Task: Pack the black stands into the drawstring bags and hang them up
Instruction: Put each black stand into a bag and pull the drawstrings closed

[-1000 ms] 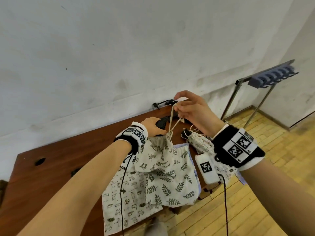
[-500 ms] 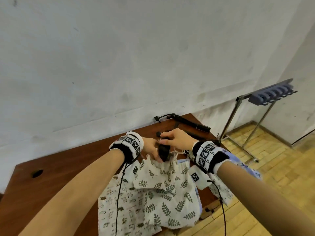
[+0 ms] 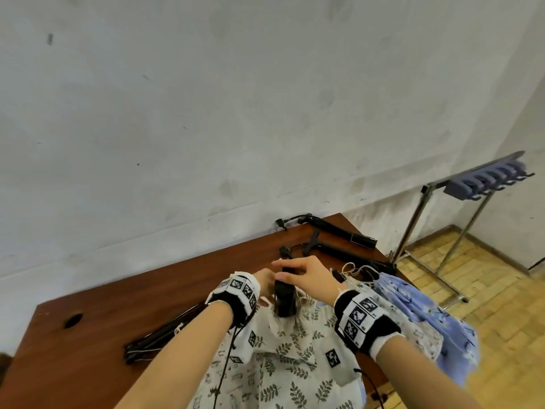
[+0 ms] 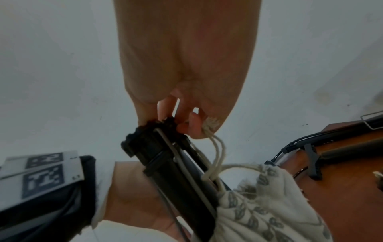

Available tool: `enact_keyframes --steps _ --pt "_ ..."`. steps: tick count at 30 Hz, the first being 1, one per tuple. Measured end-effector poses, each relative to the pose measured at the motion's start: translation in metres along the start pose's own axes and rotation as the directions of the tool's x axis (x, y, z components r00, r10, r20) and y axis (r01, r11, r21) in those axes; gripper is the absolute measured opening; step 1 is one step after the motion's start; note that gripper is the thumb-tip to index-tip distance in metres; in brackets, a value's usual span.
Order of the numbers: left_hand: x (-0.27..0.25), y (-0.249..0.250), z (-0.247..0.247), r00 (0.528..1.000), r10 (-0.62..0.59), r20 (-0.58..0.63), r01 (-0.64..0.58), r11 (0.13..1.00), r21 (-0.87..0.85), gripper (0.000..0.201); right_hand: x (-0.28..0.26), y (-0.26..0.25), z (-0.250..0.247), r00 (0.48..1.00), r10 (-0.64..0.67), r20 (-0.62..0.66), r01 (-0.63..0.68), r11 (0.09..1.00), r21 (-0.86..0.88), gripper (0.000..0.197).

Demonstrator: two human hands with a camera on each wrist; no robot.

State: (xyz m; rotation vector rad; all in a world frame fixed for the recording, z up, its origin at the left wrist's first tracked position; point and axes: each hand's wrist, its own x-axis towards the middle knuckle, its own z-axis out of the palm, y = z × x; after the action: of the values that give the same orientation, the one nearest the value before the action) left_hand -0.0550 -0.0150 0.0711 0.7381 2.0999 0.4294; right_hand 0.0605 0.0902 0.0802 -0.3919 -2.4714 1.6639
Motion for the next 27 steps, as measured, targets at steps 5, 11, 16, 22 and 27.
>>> enact_keyframes --steps 5,11,16,22,27 --pt "-0.026 0.029 0.005 0.989 0.085 -0.117 -0.056 0.972 0.229 0.047 -0.008 0.002 0.011 0.997 -0.02 0.077 0.012 0.995 0.097 0.027" --pt "0.023 -0.01 -0.002 0.984 0.099 -0.147 -0.05 0.95 0.309 0.026 -0.011 0.006 0.012 1.0 -0.001 -0.03 0.005 0.989 0.149 0.024" --pt "0.017 -0.024 -0.01 0.948 0.21 -0.24 -0.16 0.964 0.212 0.019 -0.01 0.016 -0.012 0.997 0.016 -0.074 -0.005 0.989 0.148 0.021" --pt "0.019 -0.028 -0.02 0.952 0.206 -0.224 -0.171 0.971 0.165 0.015 -0.008 0.021 -0.026 0.995 0.018 -0.095 -0.004 0.988 0.153 0.019" --pt "0.025 -0.027 -0.023 0.955 0.196 -0.224 -0.168 0.976 0.137 0.024 -0.01 0.021 -0.023 0.997 0.015 -0.08 -0.004 0.99 0.141 0.021"
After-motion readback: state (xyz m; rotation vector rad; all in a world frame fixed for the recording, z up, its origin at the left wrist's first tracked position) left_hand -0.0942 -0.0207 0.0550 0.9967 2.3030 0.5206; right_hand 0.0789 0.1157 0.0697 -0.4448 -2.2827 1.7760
